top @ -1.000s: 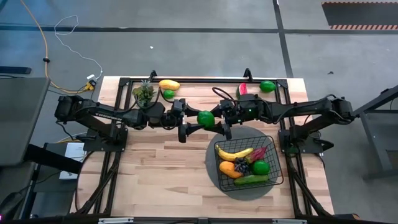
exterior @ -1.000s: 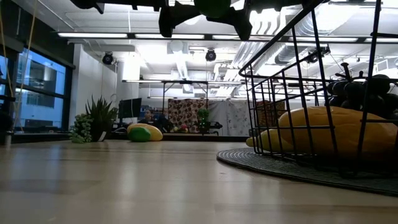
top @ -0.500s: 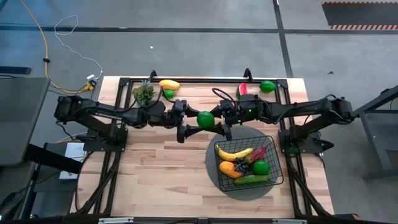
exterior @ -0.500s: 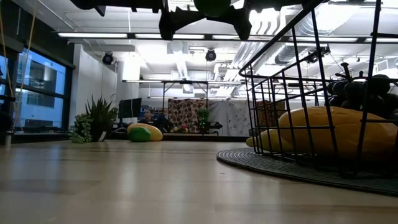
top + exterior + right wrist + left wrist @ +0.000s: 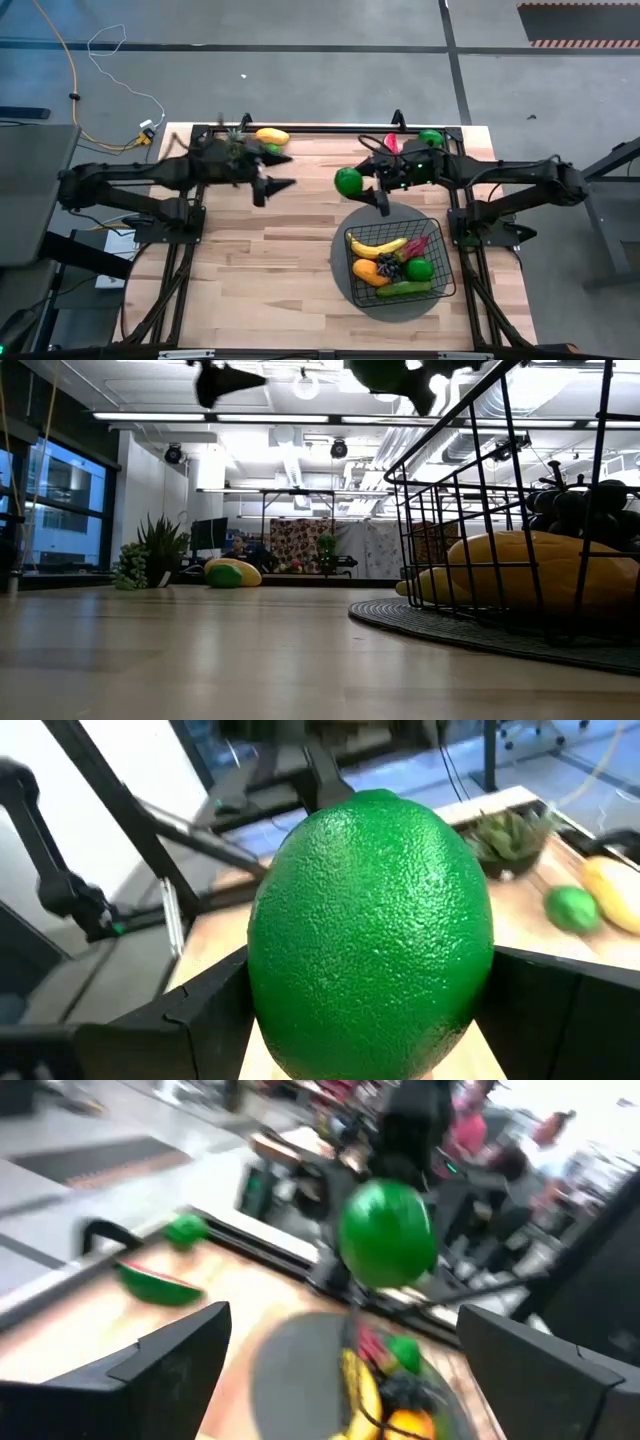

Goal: Build produce basket
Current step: Put the green lime into the black basket

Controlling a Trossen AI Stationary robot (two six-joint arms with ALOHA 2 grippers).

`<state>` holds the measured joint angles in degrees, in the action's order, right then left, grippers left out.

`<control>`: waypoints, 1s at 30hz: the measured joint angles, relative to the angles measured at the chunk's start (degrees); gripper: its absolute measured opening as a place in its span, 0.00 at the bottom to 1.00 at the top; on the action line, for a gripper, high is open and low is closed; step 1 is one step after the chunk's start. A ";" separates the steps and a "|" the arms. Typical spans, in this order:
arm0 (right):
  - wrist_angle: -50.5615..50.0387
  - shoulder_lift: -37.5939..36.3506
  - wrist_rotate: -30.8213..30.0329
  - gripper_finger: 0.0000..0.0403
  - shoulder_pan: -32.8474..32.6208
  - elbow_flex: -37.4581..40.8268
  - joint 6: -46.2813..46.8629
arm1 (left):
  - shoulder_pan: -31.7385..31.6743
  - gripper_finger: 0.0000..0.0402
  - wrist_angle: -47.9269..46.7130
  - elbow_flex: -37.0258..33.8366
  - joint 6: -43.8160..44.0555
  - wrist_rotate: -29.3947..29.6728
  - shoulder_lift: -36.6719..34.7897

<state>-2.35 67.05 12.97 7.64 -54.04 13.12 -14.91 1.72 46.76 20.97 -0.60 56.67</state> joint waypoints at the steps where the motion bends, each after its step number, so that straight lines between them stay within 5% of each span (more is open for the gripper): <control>1: -2.28 -1.20 0.00 0.71 0.32 0.00 -0.56 | -0.08 0.94 -1.20 0.00 -0.19 1.71 -1.69; 8: -12.90 -9.08 -2.54 0.71 0.40 1.91 -1.61 | 2.40 0.94 -1.97 -0.02 -4.70 14.48 -8.24; 12: -12.37 -14.67 -5.02 0.71 -0.32 7.42 -0.41 | 4.58 0.94 -1.98 -0.02 -5.59 16.72 -7.81; 21: 10.94 -24.83 -5.86 0.71 -0.31 21.94 8.97 | 9.18 0.94 4.47 -0.07 -4.99 18.54 0.09; 30: 14.27 -25.10 -5.08 0.71 -0.31 23.04 7.85 | 10.59 0.94 16.35 -0.09 -4.22 17.56 9.73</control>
<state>11.92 41.96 7.89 7.33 -31.00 20.97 -4.32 18.07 46.68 16.75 16.96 66.40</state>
